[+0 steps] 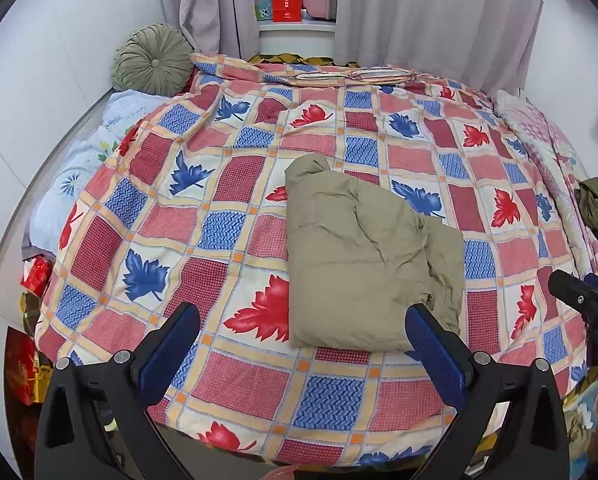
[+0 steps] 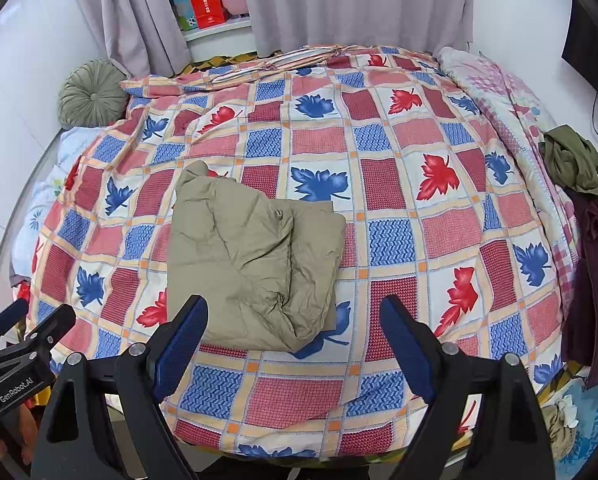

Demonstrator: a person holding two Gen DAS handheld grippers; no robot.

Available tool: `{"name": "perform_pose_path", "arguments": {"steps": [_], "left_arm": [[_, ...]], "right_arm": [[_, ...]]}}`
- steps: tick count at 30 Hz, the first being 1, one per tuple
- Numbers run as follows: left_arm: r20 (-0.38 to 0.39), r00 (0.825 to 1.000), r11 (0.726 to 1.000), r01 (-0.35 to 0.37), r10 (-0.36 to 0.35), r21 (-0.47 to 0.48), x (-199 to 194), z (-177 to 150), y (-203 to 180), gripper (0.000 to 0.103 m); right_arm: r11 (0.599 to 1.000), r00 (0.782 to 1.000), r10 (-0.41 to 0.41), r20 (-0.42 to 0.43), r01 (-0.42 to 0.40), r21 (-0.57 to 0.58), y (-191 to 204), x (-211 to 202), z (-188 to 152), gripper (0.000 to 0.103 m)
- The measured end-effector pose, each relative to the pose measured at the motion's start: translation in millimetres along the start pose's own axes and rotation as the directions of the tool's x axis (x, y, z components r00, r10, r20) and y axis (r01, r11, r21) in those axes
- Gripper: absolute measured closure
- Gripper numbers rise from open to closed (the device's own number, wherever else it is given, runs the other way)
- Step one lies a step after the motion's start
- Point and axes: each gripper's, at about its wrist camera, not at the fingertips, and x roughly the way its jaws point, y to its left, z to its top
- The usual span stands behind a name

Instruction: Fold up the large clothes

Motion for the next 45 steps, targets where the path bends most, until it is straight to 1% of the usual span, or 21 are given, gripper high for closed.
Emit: {"name": "perform_pose_path", "arguments": {"steps": [22,32,37,42,45], "left_arm": [[-0.001,1.000,1.000,-0.001,0.001,-0.002,1.0,2.9,2.2,0.000],[-0.006,1.000,1.000,-0.003,0.003,-0.015,0.6,-11.5,4.0,0.000],[-0.012,1.000,1.000,-0.006,0.006,-0.028,4.3,-10.1,8.7,0.000],[-0.002,1.000,1.000,-0.009,0.009,-0.009,6.5,-3.4,8.3,0.000],[-0.004,1.000,1.000,0.002,-0.002,-0.007,7.2,-4.0,6.5,0.000]], "right_arm": [[1.000,1.000,0.000,-0.002,0.000,0.002,0.7,-0.5,0.5,0.014],[1.000,1.000,0.001,-0.004,-0.001,0.003,0.6,-0.5,0.6,0.014],[1.000,1.000,0.000,-0.004,0.000,0.003,1.3,-1.0,0.1,0.014],[1.000,1.000,0.000,-0.005,0.000,0.006,1.9,-1.0,-0.2,0.014],[1.000,1.000,0.000,-0.006,0.000,0.006,2.0,-1.0,-0.1,0.013]]}}
